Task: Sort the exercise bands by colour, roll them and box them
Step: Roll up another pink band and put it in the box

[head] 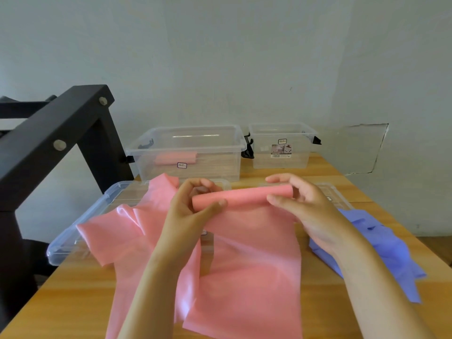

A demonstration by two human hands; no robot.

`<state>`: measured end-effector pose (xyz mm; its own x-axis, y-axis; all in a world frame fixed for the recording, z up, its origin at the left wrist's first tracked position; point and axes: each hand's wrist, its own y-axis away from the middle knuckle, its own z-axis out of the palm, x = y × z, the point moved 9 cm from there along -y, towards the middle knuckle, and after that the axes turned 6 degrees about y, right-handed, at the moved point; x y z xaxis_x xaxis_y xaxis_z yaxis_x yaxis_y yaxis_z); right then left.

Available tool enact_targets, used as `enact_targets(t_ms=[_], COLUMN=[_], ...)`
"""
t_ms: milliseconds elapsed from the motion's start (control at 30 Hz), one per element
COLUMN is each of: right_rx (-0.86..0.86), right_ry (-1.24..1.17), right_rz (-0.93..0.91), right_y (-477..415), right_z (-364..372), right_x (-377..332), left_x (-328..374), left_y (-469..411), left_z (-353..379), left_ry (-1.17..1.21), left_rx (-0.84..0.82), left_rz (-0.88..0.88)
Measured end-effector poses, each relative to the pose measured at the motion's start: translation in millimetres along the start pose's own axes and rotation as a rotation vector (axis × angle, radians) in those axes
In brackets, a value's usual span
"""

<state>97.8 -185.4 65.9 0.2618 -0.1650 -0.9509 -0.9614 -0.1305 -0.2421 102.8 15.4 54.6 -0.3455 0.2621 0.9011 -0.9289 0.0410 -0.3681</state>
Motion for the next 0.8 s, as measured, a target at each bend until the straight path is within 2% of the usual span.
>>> enact_targets(t_ms=[100, 233, 333, 500, 667, 800], right_rx=[0.049, 0.093, 0.064, 0.076, 0.091, 0.055], right_ry=[0.048, 0.009, -0.008, 0.001, 0.009, -0.021], right_rz=[0.010, -0.088, -0.091, 0.032, -0.080, -0.079], right_y=[-1.7, 0.2, 0.6, -0.6, 0.5, -0.5], right_z=[-2.3, -6.0, -6.6, -10.6, -11.4, -9.7], right_x=[3.6, -11.6, -11.3, 3.2, -10.4, -8.4], left_x=[-1.6, -14.4, -8.0, -4.2, -19.7, -14.0], left_y=[0.1, 3.0, 2.6, 1.7, 4.4, -0.1], left_z=[-1.1, -1.4, 2.4, 0.2, -2.3, -5.1], left_ry=[0.069, -0.039, -0.023, 0.081, -0.046, -0.008], left_rx=[0.002, 0.009, 0.010, 0.007, 0.025, 0.065], left_rz=[-0.028, -0.153, -0.100, -0.073, -0.198, -0.124])
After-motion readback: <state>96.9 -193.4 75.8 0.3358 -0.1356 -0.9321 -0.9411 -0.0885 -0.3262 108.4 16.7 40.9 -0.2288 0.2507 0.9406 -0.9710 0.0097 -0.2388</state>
